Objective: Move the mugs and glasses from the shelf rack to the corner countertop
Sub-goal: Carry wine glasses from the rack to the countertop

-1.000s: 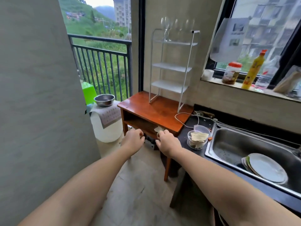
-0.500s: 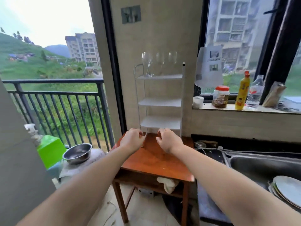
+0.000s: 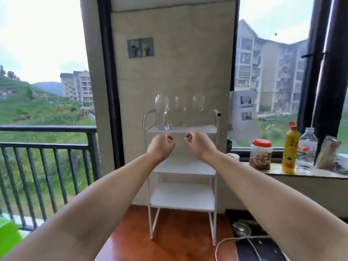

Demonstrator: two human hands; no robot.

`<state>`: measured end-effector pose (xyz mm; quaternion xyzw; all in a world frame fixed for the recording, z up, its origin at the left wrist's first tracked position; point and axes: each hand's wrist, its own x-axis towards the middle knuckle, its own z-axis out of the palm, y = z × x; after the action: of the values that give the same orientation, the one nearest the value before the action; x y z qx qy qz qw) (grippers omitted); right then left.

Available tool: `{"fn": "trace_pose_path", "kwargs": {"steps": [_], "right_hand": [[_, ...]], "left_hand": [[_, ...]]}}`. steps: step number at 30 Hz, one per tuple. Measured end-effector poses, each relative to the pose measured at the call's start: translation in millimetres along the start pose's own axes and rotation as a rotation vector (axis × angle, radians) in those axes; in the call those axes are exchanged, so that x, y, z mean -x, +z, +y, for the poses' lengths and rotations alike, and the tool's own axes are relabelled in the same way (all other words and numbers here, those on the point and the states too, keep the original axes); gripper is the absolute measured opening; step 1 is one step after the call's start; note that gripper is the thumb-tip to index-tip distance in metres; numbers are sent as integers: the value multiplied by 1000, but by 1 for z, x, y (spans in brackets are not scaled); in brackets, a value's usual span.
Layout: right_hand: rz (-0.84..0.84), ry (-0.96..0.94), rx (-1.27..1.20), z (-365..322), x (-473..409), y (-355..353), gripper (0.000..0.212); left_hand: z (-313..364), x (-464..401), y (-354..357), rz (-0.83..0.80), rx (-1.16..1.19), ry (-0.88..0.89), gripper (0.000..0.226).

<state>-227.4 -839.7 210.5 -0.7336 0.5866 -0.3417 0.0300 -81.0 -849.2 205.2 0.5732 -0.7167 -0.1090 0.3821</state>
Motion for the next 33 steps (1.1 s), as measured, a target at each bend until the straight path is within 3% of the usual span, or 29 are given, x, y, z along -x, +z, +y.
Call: {"fn": "trace_pose_path", "kwargs": {"steps": [1,6,10,16,19,23,26,30,33], "right_hand": [[84,-24,-23,-1,-70,2,26],[270,136,-250,7,-153,-6,29],[205,504,-530,36,-207,-2,48],[149,661,-881,59,-240,18,32],[165,686,-941,59,-247,23,31],[167,696,-985,60,-250,25,34],[156,633,-899,55,-245,24,25],[164,505,-872,45,-234,20,11],[178,416,-795,35,-220,14,20]], "left_hand": [[-1,-65,-4,64,8,8,21],[-3,-144,-16,226,117,-90,18],[-15,-185,-8,228,212,-198,32],[-35,-212,4,136,323,-271,25],[-36,-218,3,87,364,-293,7],[-38,-222,3,84,415,-301,18],[-39,-219,3,96,435,-286,28],[-33,-206,-1,145,454,-233,19],[-26,-191,-5,213,505,-182,18]]}}
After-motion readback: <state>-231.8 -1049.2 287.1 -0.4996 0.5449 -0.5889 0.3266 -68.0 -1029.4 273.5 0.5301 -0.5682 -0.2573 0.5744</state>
